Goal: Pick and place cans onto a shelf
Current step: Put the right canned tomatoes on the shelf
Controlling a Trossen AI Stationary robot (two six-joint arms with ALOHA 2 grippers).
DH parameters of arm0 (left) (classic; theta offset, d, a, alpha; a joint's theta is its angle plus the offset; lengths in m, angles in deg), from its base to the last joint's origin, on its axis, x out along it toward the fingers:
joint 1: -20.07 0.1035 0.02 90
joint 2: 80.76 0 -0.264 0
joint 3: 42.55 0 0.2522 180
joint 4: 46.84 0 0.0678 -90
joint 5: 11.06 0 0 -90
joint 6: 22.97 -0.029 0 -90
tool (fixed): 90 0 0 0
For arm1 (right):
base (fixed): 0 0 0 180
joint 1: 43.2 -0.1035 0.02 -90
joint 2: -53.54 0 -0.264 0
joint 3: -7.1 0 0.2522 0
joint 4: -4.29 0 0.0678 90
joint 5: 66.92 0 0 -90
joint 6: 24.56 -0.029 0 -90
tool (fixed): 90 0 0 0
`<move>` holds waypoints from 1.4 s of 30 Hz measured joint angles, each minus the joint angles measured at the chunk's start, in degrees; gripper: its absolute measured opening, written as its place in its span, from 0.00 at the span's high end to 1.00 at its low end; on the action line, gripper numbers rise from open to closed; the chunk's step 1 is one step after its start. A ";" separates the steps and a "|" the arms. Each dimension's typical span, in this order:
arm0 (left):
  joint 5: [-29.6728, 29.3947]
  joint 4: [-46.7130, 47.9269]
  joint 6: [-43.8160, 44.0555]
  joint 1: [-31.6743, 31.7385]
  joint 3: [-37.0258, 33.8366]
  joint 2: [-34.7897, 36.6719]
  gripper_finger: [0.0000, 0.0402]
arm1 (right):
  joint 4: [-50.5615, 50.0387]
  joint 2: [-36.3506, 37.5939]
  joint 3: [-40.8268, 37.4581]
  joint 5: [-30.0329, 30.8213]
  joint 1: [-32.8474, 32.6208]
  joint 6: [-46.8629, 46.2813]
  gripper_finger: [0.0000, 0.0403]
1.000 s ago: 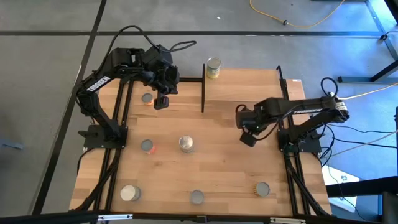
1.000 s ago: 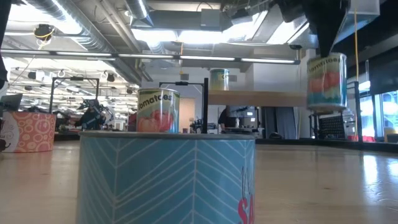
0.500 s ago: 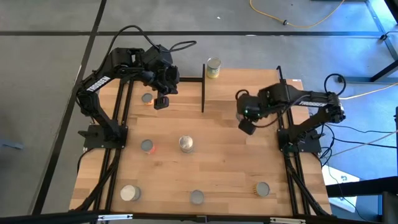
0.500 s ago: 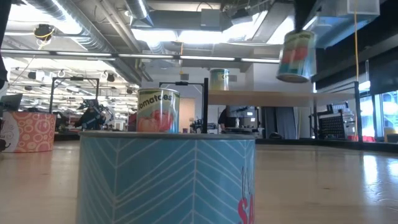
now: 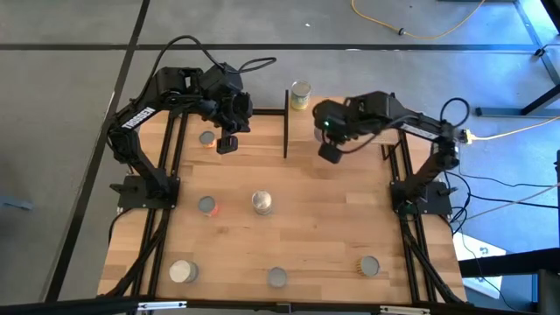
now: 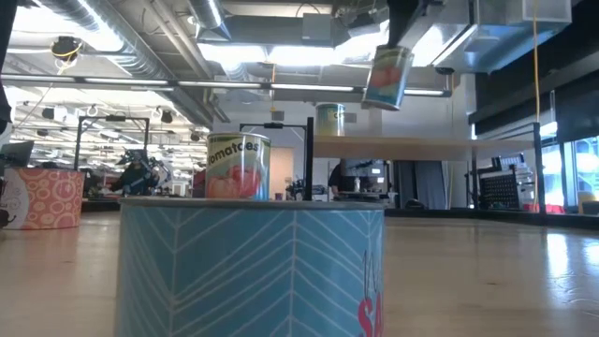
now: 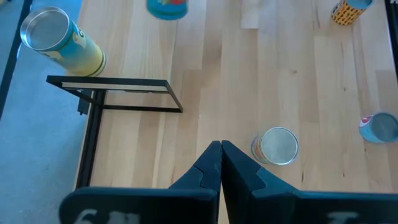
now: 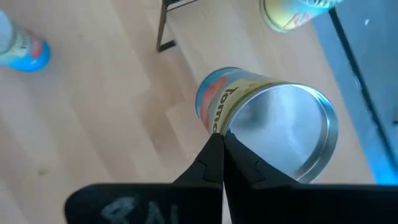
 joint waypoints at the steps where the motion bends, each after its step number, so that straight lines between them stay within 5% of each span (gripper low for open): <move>1: 0.00 0.00 0.00 0.00 0.00 0.00 1.00 | 0.02 -1.02 0.80 0.02 0.65 1.27 1.00; 15: 0.00 0.00 -0.02 0.00 0.00 0.00 1.00 | 0.13 -13.70 9.77 -1.03 4.13 10.84 1.00; 42: 0.02 0.04 -0.04 0.00 0.00 0.00 1.00 | 0.91 -14.85 9.46 -2.69 5.67 12.08 0.93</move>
